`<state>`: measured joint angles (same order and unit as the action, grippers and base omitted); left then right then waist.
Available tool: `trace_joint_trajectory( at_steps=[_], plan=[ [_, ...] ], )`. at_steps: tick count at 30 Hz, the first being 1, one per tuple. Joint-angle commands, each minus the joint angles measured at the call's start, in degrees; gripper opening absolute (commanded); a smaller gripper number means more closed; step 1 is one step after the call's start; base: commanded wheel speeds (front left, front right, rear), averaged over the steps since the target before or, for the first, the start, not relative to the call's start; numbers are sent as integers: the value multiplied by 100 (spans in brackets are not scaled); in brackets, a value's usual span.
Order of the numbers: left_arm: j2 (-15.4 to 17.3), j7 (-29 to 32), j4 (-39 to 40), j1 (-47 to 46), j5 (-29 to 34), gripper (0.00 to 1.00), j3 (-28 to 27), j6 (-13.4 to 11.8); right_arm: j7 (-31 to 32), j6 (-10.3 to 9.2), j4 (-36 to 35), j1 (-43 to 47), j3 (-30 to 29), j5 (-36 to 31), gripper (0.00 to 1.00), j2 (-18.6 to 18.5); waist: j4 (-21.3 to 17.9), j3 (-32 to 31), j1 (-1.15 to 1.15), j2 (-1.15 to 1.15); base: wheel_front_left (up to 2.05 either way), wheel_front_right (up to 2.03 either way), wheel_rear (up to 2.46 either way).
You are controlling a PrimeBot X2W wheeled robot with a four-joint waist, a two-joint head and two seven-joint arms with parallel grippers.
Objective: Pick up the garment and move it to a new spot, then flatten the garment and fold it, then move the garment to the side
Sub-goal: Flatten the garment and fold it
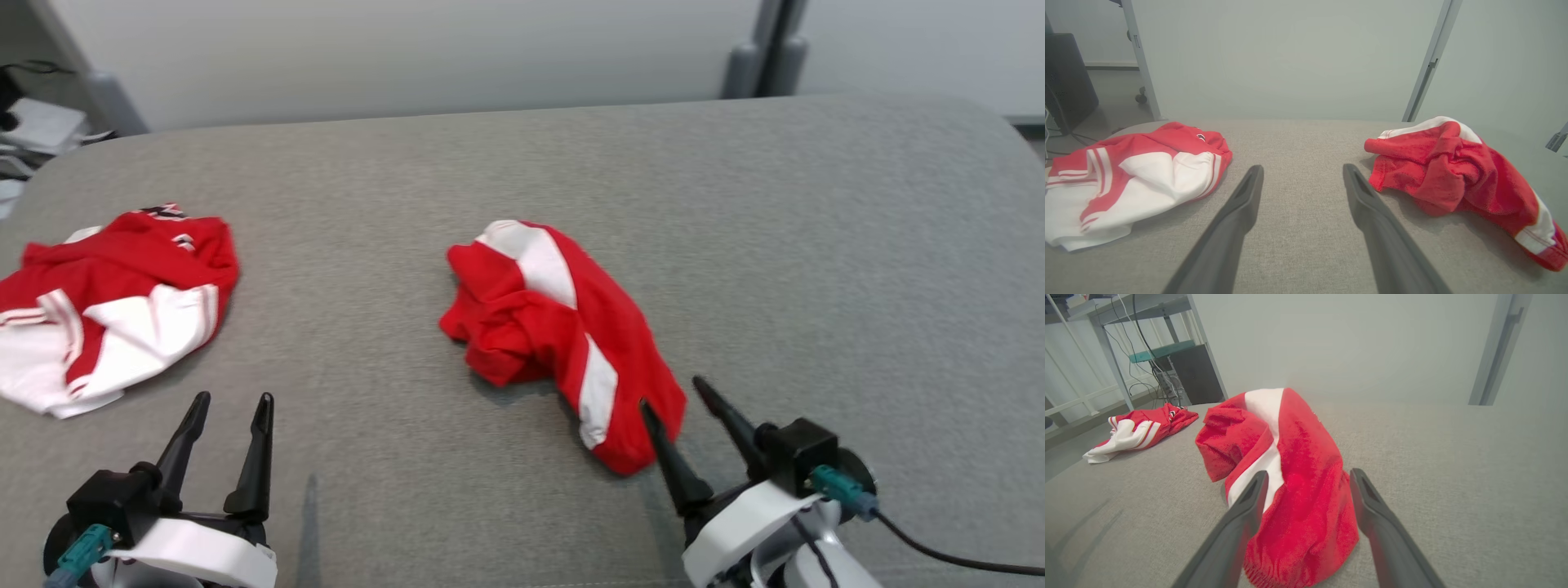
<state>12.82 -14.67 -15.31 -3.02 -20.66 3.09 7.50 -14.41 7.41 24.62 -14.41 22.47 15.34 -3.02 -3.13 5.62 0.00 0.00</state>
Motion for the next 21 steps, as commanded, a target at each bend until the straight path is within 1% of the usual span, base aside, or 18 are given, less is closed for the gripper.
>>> trace_joint_trajectory(
  at_steps=[1,5,11,13,14,15,16,17,19,21],
  plan=[
    [86,-33,148,-137,31,100,-176,-1,-59,8,-28,-36,207,115,100,14,368,-86,0,0,0,0,0],
    [46,-33,114,-101,32,100,-27,-1,-59,8,393,-81,545,457,100,14,697,-102,0,0,0,0,0],
    [40,-33,92,-171,-35,100,112,-1,-59,8,994,-330,626,836,100,14,1040,-39,0,0,0,0,0],
    [70,-33,92,-192,-70,100,137,-1,-59,8,1341,-455,641,877,100,14,1119,-1,0,0,0,0,0],
    [84,-33,100,-206,-85,100,166,-1,-59,8,1503,-529,641,870,95,14,1161,22,0,0,0,0,0],
    [91,-33,105,-219,-100,100,194,-1,-59,8,1681,-607,580,834,48,14,1203,34,0,0,0,0,0],
    [96,-33,107,-227,-121,100,216,-1,-59,8,1840,-691,478,759,20,14,1240,45,0,0,0,0,0],
    [94,-33,111,-236,-147,100,212,-1,-59,8,1983,-768,366,676,0,14,1269,56,0,0,0,0,0],
    [90,-33,117,-238,-185,100,198,-1,-59,8,2211,-955,122,383,0,14,1293,70,0,0,0,0,0],
    [80,-33,126,-226,-215,100,212,-1,-59,8,2375,-1214,-301,-104,0,14,1283,84,0,0,0,0,0]
  ],
)
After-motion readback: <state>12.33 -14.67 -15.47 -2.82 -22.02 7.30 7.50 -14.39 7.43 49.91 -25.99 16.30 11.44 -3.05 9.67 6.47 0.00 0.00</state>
